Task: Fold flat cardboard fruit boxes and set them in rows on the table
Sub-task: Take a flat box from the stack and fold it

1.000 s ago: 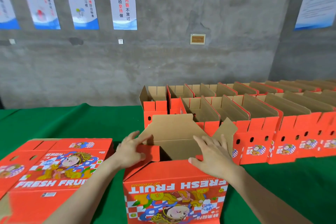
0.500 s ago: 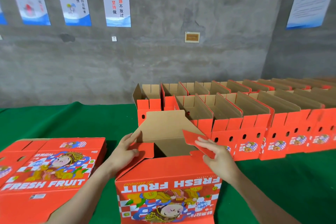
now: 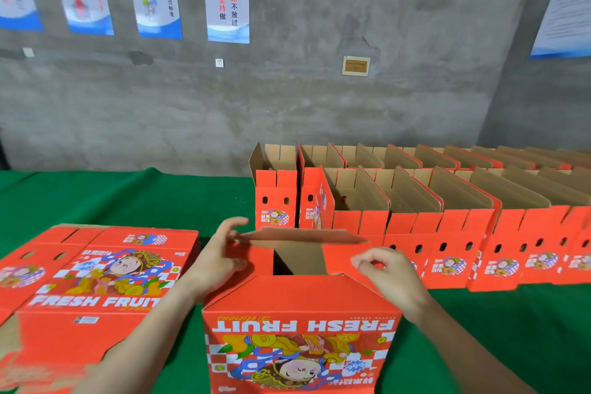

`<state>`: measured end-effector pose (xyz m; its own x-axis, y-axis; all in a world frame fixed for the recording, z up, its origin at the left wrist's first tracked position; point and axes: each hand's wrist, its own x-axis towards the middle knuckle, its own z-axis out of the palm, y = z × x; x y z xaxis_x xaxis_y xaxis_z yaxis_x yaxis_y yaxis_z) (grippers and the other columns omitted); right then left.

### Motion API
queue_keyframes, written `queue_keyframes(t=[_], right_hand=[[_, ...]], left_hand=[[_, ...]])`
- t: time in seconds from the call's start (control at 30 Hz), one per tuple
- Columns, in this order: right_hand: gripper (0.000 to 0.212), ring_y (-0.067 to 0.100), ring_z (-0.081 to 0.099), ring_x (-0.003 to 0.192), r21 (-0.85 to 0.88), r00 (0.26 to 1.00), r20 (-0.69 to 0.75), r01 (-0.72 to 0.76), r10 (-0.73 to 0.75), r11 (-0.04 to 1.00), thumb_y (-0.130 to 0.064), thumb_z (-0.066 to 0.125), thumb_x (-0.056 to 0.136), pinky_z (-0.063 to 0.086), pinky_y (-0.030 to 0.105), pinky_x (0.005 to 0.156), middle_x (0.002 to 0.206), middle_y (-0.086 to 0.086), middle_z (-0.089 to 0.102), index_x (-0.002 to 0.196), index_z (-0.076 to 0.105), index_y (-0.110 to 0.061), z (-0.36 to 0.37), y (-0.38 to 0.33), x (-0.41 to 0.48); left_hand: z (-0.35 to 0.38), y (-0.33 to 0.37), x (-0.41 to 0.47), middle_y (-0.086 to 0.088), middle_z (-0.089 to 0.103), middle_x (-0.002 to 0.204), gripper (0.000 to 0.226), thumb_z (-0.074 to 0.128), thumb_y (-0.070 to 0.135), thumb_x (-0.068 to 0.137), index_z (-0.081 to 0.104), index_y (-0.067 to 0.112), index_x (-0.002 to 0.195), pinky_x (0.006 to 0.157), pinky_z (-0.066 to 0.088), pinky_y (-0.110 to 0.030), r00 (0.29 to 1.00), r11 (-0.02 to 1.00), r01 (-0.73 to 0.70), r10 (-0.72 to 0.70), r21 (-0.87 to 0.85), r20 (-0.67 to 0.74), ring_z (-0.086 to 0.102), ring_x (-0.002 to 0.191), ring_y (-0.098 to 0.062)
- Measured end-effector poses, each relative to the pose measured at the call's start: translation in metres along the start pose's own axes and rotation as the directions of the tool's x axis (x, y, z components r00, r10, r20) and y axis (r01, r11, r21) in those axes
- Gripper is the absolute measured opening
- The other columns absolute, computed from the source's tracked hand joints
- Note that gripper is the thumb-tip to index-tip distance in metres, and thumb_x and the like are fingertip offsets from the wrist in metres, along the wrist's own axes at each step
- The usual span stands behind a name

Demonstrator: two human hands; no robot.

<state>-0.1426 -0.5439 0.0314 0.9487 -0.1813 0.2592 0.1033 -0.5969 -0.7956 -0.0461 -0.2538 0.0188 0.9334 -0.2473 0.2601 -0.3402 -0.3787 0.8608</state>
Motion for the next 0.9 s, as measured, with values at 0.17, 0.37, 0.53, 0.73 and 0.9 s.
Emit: queue_keyframes(t=[0.17,0.37,0.53,0.73,0.9], right_hand=[[0.029,0.014,0.046,0.124,0.02,0.995,-0.027,-0.091,0.092,0.996,-0.034,0.056,0.094,0.037,0.032,0.1,0.129,-0.008,0.051,0.122,0.056,-0.028,0.005,0.008,0.01],[0.071,0.021,0.025,0.142,-0.113,0.948,0.179,-0.245,0.262,0.963,-0.063,0.055,0.084,0.027,0.041,0.11,0.155,-0.003,0.028,0.146,0.026,-0.043,0.008,0.015,0.029],[0.081,0.026,0.043,0.128,-0.332,0.915,0.199,-0.275,0.352,0.902,-0.063,0.065,0.074,0.041,0.038,0.095,0.143,0.007,0.039,0.141,0.024,-0.044,0.012,0.012,0.046],[0.076,0.024,0.059,0.098,-0.529,0.959,0.137,-0.141,0.248,0.837,-0.065,0.068,0.065,0.048,0.035,0.079,0.103,-0.004,0.058,0.121,0.03,-0.031,0.018,0.007,0.053],[0.073,0.025,0.061,0.095,-0.603,0.974,0.103,-0.1,0.202,0.791,-0.068,0.065,0.067,0.042,0.032,0.07,0.097,-0.006,0.057,0.117,0.029,-0.03,0.021,0.01,0.055]], left_hand=[[-0.002,0.001,-0.003,-0.004,0.055,0.117,0.045,0.06,-0.011,0.079,0.069,0.033,0.082,0.092,0.028,-0.013,0.999,0.992,0.051,-0.052,0.112,0.003,0.043,0.118,-0.011],[0.006,0.012,-0.002,0.002,0.05,0.11,0.019,0.072,0.035,0.081,0.061,0.022,0.089,0.09,0.038,-0.021,0.989,0.967,0.121,-0.136,0.223,0.053,0.053,0.101,-0.01],[0.011,0.026,0.005,-0.007,0.035,0.127,0.086,0.079,0.048,0.067,0.034,0.023,0.136,0.098,0.042,-0.032,0.962,0.84,0.213,-0.269,0.498,0.043,0.053,0.11,-0.025],[0.021,0.033,0.002,-0.01,0.032,0.124,0.086,0.075,0.057,0.065,0.039,0.022,0.135,0.096,0.046,-0.036,0.955,0.706,0.213,-0.295,0.676,0.008,0.059,0.104,-0.031],[0.025,0.034,0.002,-0.01,0.034,0.123,0.085,0.075,0.059,0.064,0.039,0.021,0.131,0.092,0.049,-0.038,0.957,0.653,0.214,-0.289,0.727,-0.022,0.06,0.103,-0.033]])
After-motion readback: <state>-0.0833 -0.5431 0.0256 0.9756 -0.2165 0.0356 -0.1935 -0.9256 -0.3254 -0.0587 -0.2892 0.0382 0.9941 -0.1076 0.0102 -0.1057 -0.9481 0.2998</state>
